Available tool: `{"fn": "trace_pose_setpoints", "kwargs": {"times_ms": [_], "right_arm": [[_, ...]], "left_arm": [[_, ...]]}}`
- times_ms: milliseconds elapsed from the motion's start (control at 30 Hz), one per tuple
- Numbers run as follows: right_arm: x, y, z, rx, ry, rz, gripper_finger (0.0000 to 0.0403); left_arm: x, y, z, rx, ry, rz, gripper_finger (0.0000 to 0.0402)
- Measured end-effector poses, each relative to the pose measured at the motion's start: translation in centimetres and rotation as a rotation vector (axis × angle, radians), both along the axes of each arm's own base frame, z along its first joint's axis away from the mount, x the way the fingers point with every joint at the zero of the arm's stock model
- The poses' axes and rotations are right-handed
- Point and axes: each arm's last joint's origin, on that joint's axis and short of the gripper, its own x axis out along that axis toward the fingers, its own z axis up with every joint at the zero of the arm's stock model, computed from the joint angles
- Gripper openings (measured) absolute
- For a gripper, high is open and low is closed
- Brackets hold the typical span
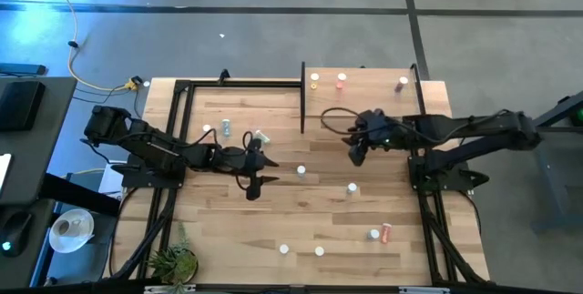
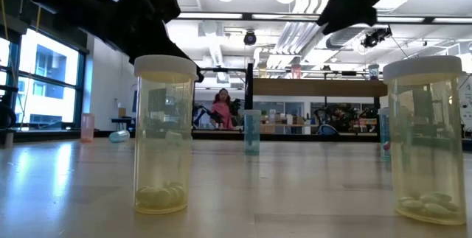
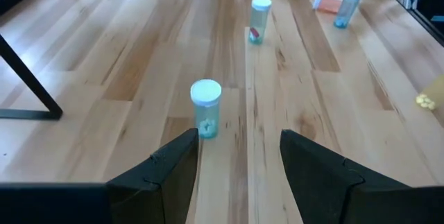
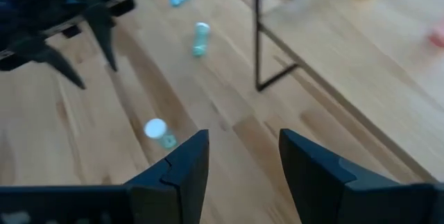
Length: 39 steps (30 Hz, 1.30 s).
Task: Pick and place medicine bottles onto shelf by color
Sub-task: Put the center green pill bottle on the shelf
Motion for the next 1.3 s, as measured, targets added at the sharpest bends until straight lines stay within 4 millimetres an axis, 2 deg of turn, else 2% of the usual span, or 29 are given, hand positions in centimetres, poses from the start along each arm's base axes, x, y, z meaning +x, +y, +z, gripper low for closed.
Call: {"fn": "trace_pose_setpoints", "kwargs": {"times_ms": [267, 467, 633, 967, 1300], "right_arm": [[1.6, 1.3, -0.9, -0.011, 0.012, 0.063, 0.0167], [1.7, 1.9, -1.0, 0.007, 0.003, 0.072, 0.0167], [1.7, 2.1, -1.0, 0.007, -0.001, 0.080, 0.0167], [1.8, 2.1, -0.9, 0.004, -0.008, 0.083, 0.0167], [1.8, 2.1, -0.9, 0.001, -0.009, 0.084, 0.0167]], "left_arm": [[1.2, 0.0, -2.1, 0.016, 0.005, -0.004, 0.0195], [2.2, 0.8, -3.8, 0.011, -0.040, 0.046, 0.0195], [3.0, 1.6, -5.2, -0.012, -0.005, 0.080, 0.0195], [6.1, 2.0, -7.8, -0.040, 0.052, 0.058, 0.0195], [7.4, 2.3, -8.0, -0.047, 0.040, 0.080, 0.0195]]}}
